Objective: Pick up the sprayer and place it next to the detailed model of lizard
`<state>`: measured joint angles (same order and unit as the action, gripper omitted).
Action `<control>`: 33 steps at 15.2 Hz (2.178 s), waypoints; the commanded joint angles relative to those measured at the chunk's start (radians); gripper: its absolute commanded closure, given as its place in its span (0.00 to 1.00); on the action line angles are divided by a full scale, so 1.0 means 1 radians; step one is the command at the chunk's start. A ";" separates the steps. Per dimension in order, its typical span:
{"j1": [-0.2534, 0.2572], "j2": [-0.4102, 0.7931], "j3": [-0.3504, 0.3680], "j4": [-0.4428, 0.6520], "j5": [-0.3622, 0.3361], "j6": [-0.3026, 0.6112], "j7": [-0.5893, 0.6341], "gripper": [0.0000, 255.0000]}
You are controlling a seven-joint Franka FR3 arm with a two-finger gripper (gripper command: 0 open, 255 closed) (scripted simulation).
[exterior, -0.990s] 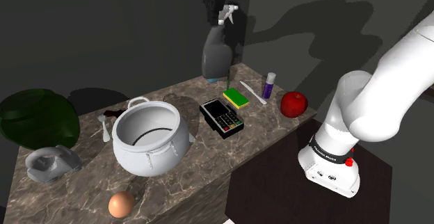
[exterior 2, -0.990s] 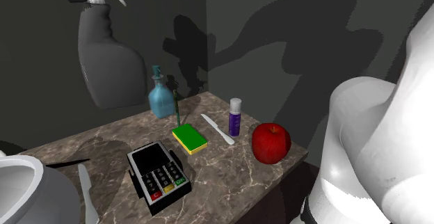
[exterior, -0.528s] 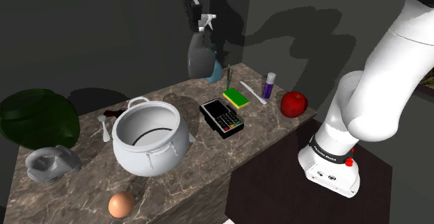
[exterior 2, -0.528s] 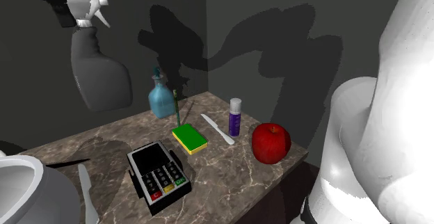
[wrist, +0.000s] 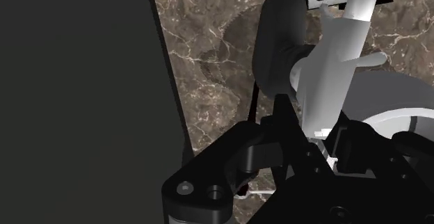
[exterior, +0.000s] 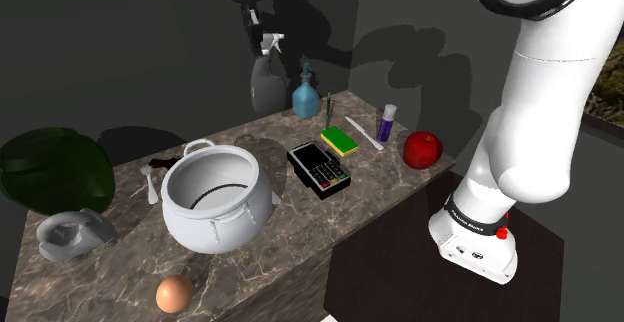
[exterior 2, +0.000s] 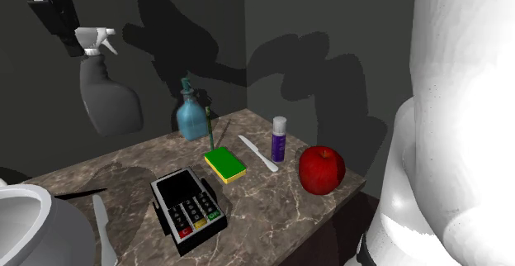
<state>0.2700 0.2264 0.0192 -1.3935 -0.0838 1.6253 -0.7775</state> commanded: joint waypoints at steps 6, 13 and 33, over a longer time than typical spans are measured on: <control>-0.023 0.253 -0.013 0.278 0.002 -0.021 -0.039 1.00; -0.025 0.230 -0.013 0.147 0.001 0.086 -0.032 1.00; -0.027 0.234 -0.014 -0.040 -0.003 0.278 -0.017 1.00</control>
<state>0.2434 0.4610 0.0056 -1.4334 -0.0866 1.9028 -0.7949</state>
